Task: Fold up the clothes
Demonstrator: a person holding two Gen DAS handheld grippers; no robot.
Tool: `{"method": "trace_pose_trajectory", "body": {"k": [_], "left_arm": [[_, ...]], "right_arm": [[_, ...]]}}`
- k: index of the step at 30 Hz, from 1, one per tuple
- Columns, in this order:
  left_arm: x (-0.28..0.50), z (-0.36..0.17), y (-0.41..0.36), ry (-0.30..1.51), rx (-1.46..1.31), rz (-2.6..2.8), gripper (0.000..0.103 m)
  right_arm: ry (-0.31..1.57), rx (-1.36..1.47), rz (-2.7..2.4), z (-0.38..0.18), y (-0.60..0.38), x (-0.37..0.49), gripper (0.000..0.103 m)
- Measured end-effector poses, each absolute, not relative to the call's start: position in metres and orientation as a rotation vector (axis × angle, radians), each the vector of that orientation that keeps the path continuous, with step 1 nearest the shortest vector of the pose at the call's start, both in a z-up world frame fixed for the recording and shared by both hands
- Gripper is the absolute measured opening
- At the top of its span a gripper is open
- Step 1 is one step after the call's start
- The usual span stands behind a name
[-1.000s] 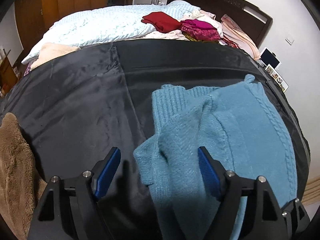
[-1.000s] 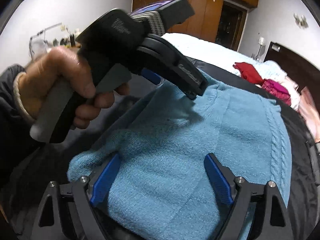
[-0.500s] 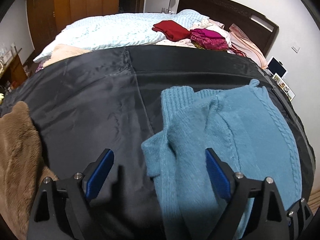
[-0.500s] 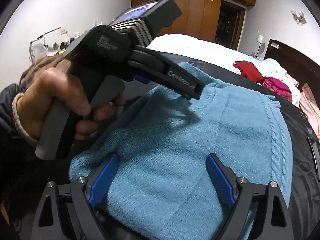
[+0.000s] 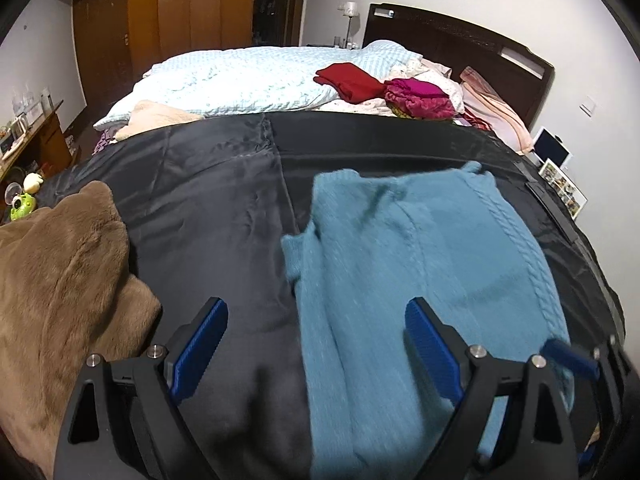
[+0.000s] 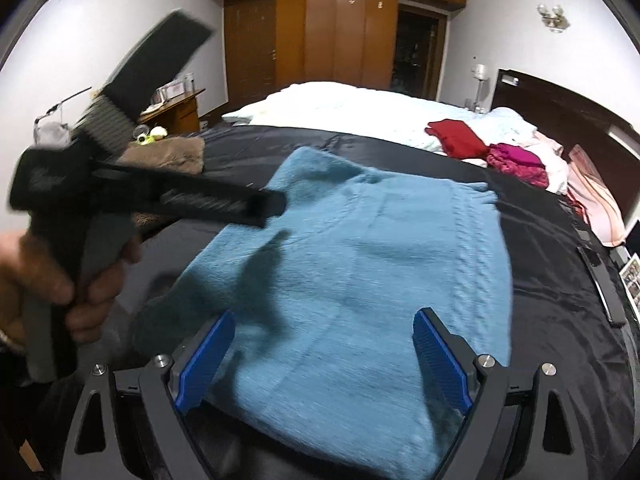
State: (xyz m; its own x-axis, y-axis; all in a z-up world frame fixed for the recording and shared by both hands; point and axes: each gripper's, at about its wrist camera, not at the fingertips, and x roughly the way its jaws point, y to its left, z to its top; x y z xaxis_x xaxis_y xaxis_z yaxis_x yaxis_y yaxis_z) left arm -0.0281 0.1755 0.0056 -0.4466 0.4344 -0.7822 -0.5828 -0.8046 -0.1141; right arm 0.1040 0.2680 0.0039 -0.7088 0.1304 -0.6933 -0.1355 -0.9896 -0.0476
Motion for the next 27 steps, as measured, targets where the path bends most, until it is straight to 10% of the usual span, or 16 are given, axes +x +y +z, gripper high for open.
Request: {"method": "trace_pose_trajectory", "body": {"k": [27], "left_arm": [[-0.011,-0.038,0.174,0.218,-1.193,2.182,0.102]], "right_arm": [[-0.001,-1.159,2.68,-0.017,0.293,0.13,0.102]]}}
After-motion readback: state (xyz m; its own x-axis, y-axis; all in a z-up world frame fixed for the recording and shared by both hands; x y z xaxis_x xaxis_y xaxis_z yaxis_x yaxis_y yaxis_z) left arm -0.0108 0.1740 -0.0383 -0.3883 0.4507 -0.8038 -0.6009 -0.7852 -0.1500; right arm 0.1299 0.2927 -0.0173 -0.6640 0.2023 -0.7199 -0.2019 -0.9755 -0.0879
